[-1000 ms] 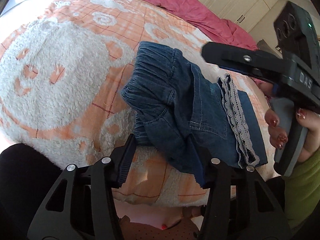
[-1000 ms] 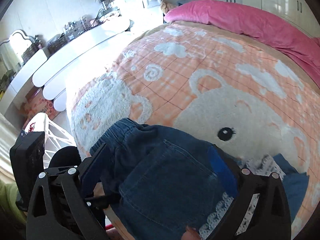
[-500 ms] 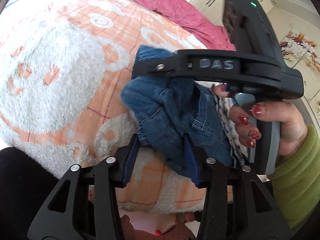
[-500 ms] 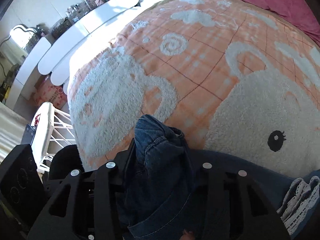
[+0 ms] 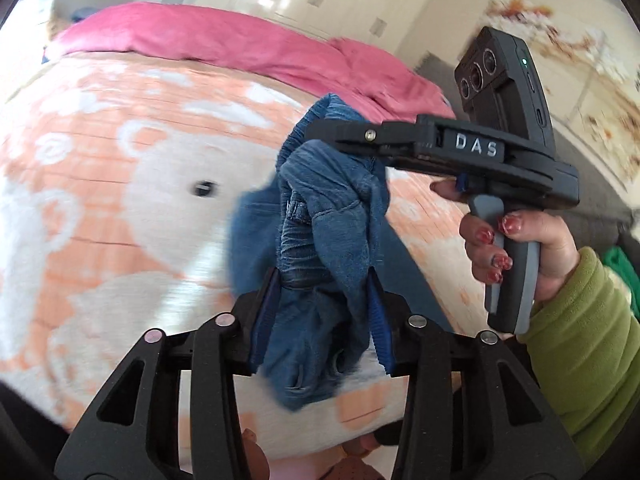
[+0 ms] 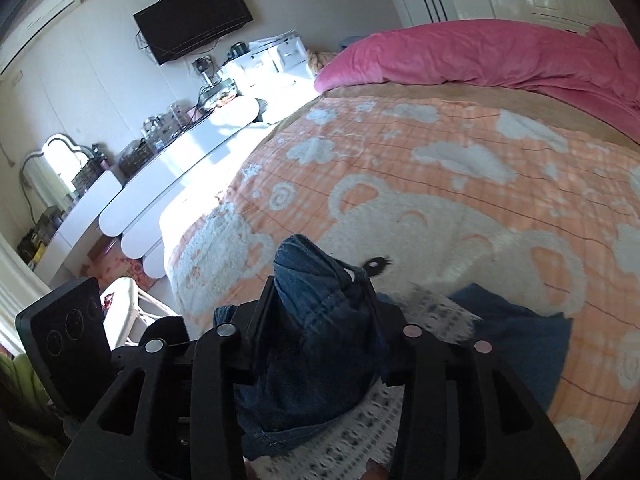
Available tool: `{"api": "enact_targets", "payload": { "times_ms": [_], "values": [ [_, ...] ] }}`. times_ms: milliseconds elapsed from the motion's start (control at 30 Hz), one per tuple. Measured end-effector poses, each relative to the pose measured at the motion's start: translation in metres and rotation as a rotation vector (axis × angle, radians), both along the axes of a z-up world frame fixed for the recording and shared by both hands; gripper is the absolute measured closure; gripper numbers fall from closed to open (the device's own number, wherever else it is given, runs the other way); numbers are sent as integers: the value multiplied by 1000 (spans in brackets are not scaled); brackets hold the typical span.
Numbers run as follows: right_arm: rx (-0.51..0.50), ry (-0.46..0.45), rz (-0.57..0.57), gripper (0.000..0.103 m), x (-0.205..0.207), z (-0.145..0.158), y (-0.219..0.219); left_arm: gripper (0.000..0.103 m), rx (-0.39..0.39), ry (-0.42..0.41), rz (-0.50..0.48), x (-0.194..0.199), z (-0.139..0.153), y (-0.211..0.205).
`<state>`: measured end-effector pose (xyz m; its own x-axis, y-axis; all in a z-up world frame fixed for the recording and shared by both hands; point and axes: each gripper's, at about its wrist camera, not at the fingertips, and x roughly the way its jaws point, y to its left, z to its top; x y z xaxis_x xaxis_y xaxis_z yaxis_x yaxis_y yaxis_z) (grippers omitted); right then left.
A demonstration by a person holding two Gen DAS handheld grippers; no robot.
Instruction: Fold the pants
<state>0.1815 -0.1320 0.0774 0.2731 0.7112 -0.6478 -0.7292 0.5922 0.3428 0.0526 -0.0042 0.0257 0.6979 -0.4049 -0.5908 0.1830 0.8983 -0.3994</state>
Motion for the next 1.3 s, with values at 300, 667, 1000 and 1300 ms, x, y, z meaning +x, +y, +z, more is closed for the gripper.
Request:
{"api": "enact_targets", "payload": {
  "times_ms": [300, 667, 1000, 1300],
  "values": [
    [1, 51, -268, 27, -11, -39, -94, 69, -37, 11, -44, 0, -9, 0],
    [-332, -156, -186, 27, -51, -43, -48, 69, 155, 138, -28, 33, -25, -18],
    [-440, -183, -256, 27, -60, -63, -66, 60, 207, 115, -18, 24, -38, -19],
    [-196, -262, -198, 23, -99, -21, -78, 48, 196, 87, 14, 21, -16, -9]
  ]
}}
